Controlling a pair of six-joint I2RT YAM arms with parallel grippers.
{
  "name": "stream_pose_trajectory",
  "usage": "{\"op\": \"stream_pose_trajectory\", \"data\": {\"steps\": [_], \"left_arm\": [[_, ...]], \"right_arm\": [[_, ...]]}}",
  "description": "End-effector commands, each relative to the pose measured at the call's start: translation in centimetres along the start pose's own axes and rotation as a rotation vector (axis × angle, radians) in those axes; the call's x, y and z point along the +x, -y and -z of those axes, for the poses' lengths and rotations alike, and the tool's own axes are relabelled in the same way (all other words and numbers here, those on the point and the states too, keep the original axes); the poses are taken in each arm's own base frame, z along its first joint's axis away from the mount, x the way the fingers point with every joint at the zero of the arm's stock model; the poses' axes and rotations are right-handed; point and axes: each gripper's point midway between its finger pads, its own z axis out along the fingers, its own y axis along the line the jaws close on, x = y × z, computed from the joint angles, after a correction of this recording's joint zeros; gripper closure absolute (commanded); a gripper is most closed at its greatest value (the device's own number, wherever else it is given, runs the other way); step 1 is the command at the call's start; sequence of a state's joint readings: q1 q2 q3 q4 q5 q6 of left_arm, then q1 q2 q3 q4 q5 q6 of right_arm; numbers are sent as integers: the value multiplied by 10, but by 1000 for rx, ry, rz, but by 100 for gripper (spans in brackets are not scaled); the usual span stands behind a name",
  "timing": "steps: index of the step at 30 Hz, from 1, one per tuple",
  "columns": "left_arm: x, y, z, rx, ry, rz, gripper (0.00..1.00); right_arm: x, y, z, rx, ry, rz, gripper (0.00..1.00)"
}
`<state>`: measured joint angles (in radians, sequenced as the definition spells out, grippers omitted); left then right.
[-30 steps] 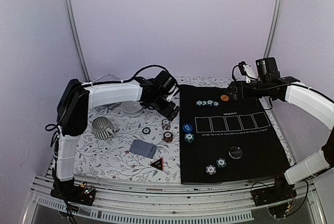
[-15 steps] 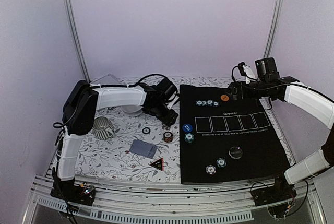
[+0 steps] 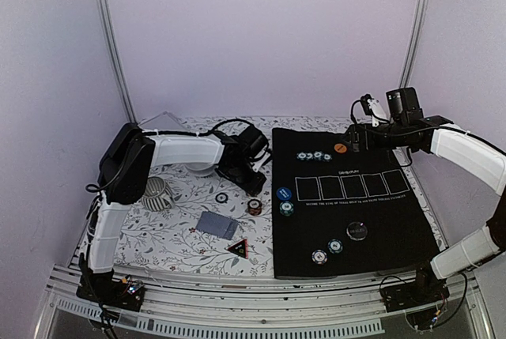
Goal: Distribute texas hold em gaming equipment
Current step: Pick up the pile of poker chips from the center of the board, then place the poker chips pile at the small blind area.
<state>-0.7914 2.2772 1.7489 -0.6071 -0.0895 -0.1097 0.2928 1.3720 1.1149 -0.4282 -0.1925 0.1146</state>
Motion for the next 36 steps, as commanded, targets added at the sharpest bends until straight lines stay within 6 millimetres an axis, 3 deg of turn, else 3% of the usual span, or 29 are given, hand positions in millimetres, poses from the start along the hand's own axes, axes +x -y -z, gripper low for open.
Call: {"op": "stream_pose_trajectory", "data": {"steps": [1,5,8,15,19,22,29,36], "left_arm": [[6,-5,3,5,-14,20,59],[-1,-6,14,5,11,25,77],[-9,-7,25,5,38,26,100],[-29,-7,48,4,102,12,100],[-52,-1,48,20,147,-28,100],[-76,10,41,39,187,-85,100],[-108,28,9,59,217,-170,100],[-118,36,-17,85,233,-201,100]], "right_arm": [[-2,5,3,17,3,1,1],[-2,5,3,14,3,0,1],[-2,5,2,13,1,-2,1],[-2,5,3,14,2,-3,1],[-1,5,0,12,-5,-4,1],[0,4,-1,7,-8,-7,1],[5,6,-2,8,-20,-11,1],[6,6,-6,7,-29,-12,1]]}}
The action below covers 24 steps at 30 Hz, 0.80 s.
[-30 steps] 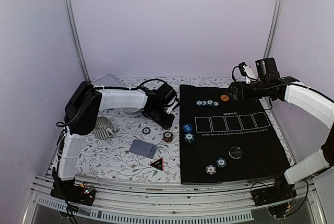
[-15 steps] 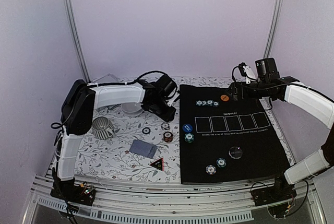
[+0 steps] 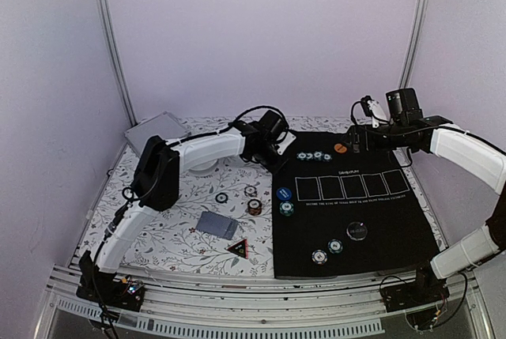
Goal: Distribute texas hold em gaming equipment
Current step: Place the poker chips pile at the small blind area.
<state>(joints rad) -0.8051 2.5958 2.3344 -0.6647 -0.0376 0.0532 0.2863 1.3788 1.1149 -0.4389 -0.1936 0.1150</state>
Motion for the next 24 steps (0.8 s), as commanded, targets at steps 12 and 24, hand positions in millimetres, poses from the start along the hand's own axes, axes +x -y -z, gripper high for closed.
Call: {"op": "stream_pose_trajectory", "data": {"steps": [12,24], "left_arm": [[12,28,-24,93,-29,-41,100],[47,30,-27,80,-145,-86,89]], "right_arm": [[4,3,-7,0,-23,-8,1],[4,2,-6,-3,-20,-5,1]]}}
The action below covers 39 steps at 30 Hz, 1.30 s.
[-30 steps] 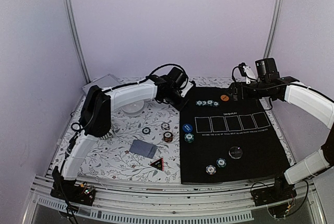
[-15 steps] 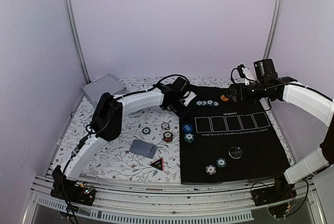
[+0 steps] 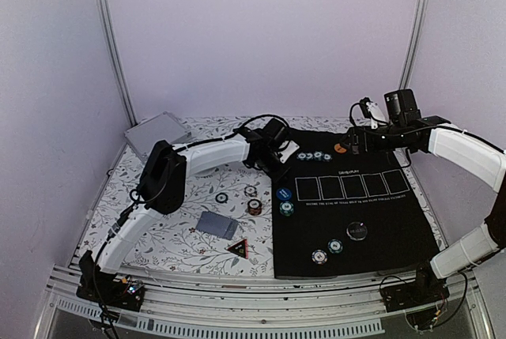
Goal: Distribute texas hold em gaming equipment
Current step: Place the poker chips pile at the small blind area.
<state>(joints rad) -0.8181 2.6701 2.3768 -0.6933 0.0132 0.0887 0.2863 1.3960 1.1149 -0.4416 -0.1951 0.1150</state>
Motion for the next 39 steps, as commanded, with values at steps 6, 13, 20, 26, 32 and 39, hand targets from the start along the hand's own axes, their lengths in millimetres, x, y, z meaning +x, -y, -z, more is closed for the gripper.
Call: {"op": "stream_pose_trajectory", "data": {"steps": [6,13,20,26,32,39], "left_arm": [[17,6,2,-5,-73,-29,56],[5,-3,6,-55,-26,-24,45],[-19,3,23,-17,49,-22,30],[-56,-2,63,-36,166,-24,9],[-70,-30,109,-144,209,50,2],[-2,-40,127,-153,66,142,6]], "right_arm": [[-1,1,0,-2,2,0,1],[-1,1,-1,-5,-2,0,1],[-2,1,-1,-3,-5,2,1],[-3,0,-1,-7,-8,3,1],[-4,0,1,-6,-4,3,1],[-4,-1,3,-11,-2,1,1]]}}
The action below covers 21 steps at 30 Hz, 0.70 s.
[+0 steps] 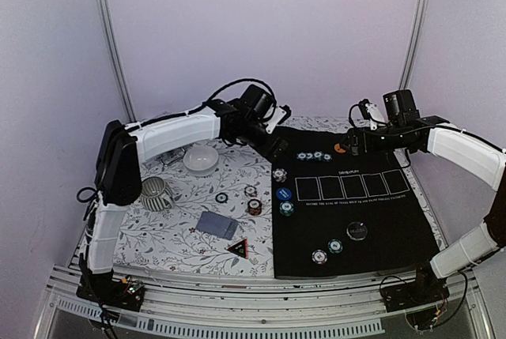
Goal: Distribute texas hold em gaming equipment
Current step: Place the poker chips pile at the small blind area, then pick up the pile of poker chips from the center of the board.
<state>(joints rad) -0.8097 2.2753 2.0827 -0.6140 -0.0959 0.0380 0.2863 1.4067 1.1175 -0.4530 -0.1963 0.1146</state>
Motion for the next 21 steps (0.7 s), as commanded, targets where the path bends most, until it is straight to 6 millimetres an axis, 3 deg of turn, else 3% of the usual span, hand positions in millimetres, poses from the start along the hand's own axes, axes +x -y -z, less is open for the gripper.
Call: {"op": "stream_pose_trajectory", "data": {"steps": [1,4,8,15,21], "left_arm": [[57,-17,3,-34,-139,83,10],[95,-13,1,-17,-229,97,17],[121,-3,-5,16,-289,104,12],[143,2,-21,30,-345,98,9],[155,8,-38,47,-387,83,16]], "right_arm": [[-8,-3,5,-15,15,4,1],[-7,-4,3,-23,8,0,1],[-7,-4,3,-22,8,-2,1],[-3,-1,4,-12,6,-2,1],[-3,-2,2,-14,1,-3,1]]}}
